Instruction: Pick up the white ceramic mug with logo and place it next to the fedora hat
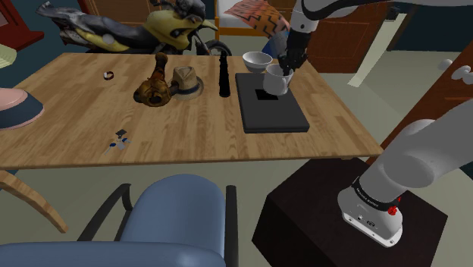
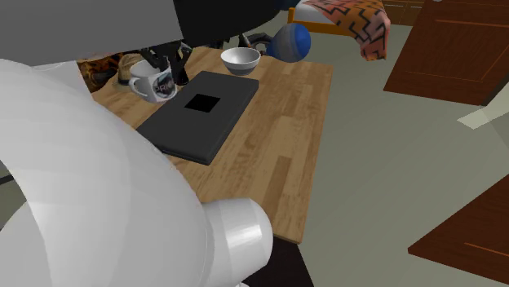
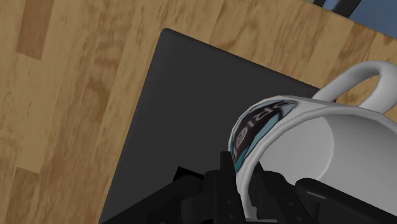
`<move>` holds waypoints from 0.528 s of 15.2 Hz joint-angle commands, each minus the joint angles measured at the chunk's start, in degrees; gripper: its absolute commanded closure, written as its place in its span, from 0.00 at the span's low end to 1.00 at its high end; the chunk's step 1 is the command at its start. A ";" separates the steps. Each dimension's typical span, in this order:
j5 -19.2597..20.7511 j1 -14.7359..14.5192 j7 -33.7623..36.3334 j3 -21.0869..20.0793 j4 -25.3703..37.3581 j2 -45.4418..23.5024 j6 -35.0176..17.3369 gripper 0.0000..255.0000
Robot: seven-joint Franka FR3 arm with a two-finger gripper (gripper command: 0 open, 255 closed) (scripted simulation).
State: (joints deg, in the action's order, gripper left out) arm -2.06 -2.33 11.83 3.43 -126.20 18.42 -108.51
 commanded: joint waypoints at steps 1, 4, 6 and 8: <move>-0.49 -0.73 1.47 -0.97 4.18 -3.89 0.24 1.00; -0.91 -1.65 3.42 -2.18 10.40 -9.87 0.38 1.00; -1.04 -2.23 4.70 -2.91 14.92 -13.93 0.78 1.00; -1.05 -2.80 5.97 -3.57 19.78 -18.07 1.44 1.00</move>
State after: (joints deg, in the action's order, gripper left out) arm -3.11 -4.89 17.23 0.14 -109.42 2.62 -107.76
